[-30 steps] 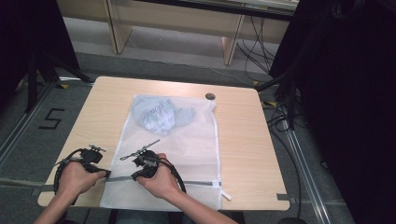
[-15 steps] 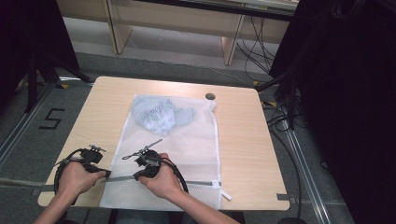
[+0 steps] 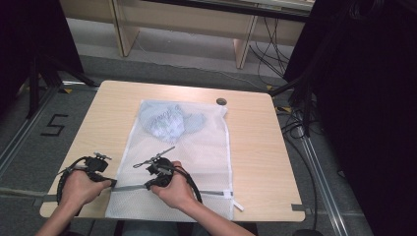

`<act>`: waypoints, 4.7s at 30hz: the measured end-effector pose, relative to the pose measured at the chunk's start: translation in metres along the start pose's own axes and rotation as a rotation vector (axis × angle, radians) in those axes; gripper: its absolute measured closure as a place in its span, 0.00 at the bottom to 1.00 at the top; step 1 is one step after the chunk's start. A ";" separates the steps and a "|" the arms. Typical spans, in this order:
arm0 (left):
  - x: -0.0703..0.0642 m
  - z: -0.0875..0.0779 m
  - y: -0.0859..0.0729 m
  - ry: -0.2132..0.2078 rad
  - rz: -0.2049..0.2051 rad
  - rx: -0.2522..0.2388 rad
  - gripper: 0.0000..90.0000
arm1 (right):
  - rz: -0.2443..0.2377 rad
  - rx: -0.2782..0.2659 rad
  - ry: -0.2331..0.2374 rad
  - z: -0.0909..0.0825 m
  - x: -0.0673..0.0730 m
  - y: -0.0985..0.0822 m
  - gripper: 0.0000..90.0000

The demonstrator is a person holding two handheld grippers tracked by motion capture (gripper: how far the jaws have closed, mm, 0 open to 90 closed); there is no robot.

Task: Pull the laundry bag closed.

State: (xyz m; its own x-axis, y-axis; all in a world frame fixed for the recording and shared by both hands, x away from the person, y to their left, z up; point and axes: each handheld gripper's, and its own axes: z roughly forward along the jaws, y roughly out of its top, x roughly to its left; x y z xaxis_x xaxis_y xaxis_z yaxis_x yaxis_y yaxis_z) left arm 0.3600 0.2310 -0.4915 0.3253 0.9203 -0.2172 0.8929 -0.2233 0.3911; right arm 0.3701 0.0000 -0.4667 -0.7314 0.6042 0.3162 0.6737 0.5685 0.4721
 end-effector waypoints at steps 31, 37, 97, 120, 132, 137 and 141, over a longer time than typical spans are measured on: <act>0.000 0.000 0.000 -0.001 0.003 0.002 1.00 | 0.019 0.006 -0.017 -0.013 -0.007 -0.008 0.97; 0.001 -0.001 0.000 0.001 0.010 0.010 1.00 | 0.017 0.006 -0.021 -0.015 -0.009 -0.009 0.97; 0.001 -0.001 0.000 0.001 0.012 0.010 1.00 | 0.032 0.012 -0.037 -0.035 -0.028 -0.025 0.97; 0.001 -0.001 0.000 0.001 0.013 0.011 1.00 | 0.065 0.020 -0.047 -0.044 -0.034 -0.033 0.97; 0.001 -0.001 0.000 0.000 0.013 0.011 1.00 | 0.079 0.020 -0.052 -0.047 -0.037 -0.037 0.97; 0.000 -0.001 0.000 0.000 0.012 0.010 1.00 | 0.080 0.021 -0.053 -0.048 -0.038 -0.038 0.97; 0.001 -0.001 0.000 0.000 0.013 0.011 1.00 | 0.083 0.019 -0.054 -0.049 -0.038 -0.039 0.97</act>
State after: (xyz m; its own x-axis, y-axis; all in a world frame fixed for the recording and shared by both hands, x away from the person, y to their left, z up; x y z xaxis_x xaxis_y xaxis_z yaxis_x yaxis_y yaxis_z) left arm 0.3601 0.2317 -0.4908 0.3373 0.9172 -0.2121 0.8919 -0.2393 0.3837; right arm 0.3671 -0.0725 -0.4567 -0.6663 0.6789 0.3084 0.7342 0.5251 0.4304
